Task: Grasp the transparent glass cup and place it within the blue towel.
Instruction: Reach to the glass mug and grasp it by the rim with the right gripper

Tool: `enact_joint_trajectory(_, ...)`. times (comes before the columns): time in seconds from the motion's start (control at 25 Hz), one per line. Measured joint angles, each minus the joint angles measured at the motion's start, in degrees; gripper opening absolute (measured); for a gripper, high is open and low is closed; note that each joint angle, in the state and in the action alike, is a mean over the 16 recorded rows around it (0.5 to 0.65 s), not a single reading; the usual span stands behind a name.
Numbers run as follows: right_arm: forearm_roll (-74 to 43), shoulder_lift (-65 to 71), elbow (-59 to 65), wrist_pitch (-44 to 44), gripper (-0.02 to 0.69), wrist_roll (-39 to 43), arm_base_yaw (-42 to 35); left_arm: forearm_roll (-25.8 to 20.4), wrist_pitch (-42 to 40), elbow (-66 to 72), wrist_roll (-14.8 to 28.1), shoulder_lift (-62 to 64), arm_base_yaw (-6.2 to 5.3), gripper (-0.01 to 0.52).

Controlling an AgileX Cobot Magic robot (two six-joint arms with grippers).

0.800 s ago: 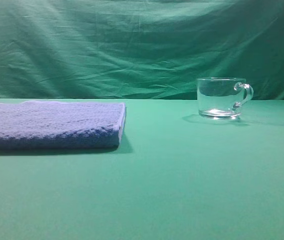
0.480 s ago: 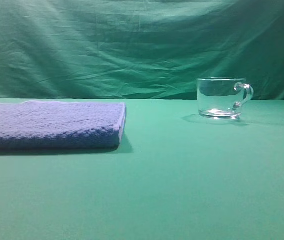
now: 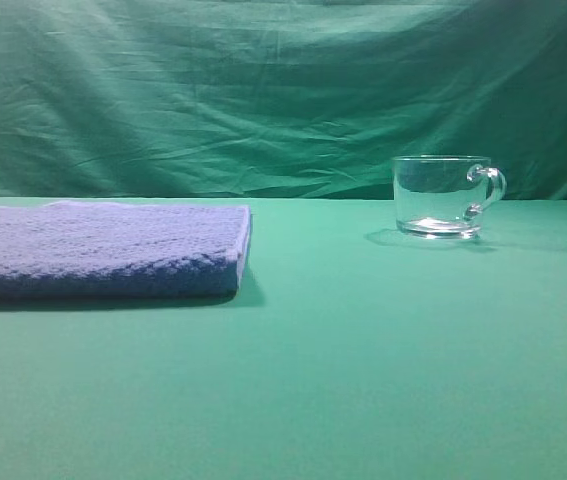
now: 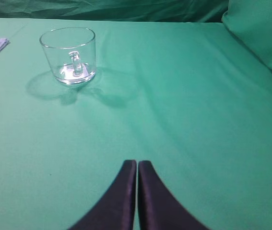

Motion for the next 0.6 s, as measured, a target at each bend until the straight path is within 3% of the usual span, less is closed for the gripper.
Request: enact_joint_trajectory(0.6,5.3,0.1,-0.9,-8.6,0.000,0.1,1.2,0.0,0.0,0.0,0.0,0.0,0.00,0.000)
